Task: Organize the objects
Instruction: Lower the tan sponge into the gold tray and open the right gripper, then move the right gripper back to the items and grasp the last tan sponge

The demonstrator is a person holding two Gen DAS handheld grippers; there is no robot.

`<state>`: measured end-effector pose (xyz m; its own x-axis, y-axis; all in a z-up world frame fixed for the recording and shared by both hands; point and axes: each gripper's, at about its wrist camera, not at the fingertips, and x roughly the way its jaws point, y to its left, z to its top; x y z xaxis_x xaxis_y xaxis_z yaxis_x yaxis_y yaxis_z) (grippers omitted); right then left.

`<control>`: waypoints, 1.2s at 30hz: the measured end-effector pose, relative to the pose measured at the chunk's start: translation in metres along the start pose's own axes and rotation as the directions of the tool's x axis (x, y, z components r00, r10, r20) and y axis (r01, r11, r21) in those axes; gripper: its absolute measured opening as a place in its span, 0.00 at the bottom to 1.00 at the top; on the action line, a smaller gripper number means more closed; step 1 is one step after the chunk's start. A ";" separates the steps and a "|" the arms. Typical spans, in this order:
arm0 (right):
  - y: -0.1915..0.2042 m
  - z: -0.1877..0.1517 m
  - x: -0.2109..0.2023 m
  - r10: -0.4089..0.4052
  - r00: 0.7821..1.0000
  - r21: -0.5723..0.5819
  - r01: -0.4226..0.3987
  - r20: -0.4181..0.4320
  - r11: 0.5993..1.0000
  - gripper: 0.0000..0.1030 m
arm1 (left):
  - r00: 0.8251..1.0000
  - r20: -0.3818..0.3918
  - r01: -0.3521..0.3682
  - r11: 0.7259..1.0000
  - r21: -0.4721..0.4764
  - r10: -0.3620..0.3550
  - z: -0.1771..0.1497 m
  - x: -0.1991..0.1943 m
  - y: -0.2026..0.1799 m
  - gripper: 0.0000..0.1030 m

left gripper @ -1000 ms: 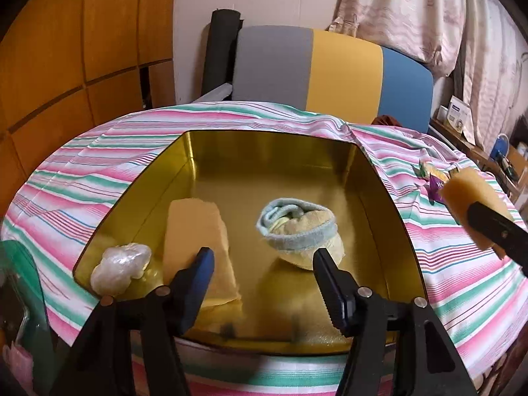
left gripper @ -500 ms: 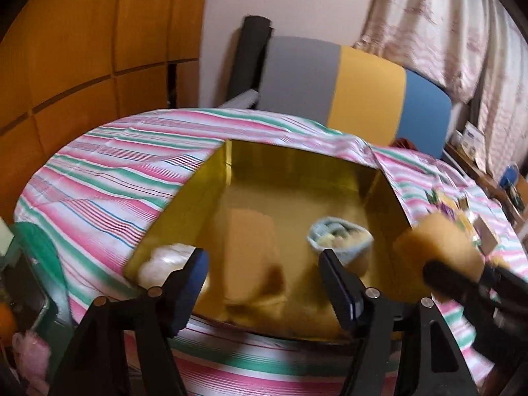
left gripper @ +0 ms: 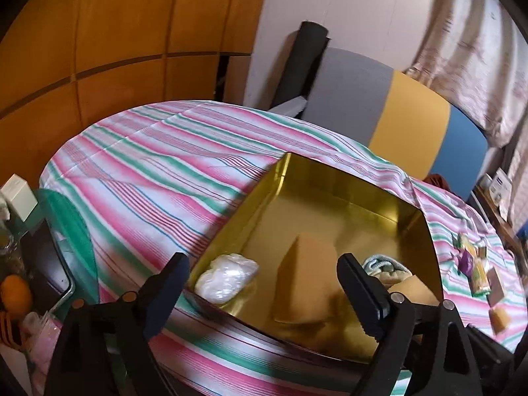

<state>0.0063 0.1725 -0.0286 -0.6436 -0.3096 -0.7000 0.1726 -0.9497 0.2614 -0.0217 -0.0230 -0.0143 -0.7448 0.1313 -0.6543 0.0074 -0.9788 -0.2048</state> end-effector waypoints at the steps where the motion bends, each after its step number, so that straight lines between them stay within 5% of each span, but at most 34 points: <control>1: 0.001 0.001 0.004 0.008 1.000 0.002 -0.008 -0.006 1.000 0.56 | 1.000 0.004 -0.007 1.000 -0.013 0.007 0.001 -0.001 0.003 0.89; 7: 0.007 0.003 0.016 -0.034 0.999 -0.016 0.033 -0.029 0.999 0.57 | 0.999 0.027 -0.024 0.996 -0.084 0.027 0.006 -0.008 0.016 0.95; 12: 0.006 -0.001 0.007 -0.069 0.998 -0.031 0.069 0.004 0.997 0.69 | 0.999 0.035 -0.022 0.995 -0.100 0.026 0.007 -0.011 0.017 0.96; 21: -0.012 0.004 -0.014 -0.085 0.995 0.054 0.082 0.058 0.995 0.70 | 1.000 0.024 -0.011 0.998 -0.066 0.013 0.001 -0.013 0.004 0.98; 36: -0.055 0.001 -0.054 -0.233 0.970 0.136 0.222 0.067 0.966 0.70 | 0.999 -0.020 0.044 0.998 0.042 -0.044 -0.019 -0.015 -0.037 1.00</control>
<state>0.0306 0.2419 -0.0045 -0.7144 -0.0762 -0.6956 -0.0775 -0.9793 0.1869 0.0014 0.0139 -0.0109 -0.7311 0.1768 -0.6590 -0.0535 -0.9777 -0.2030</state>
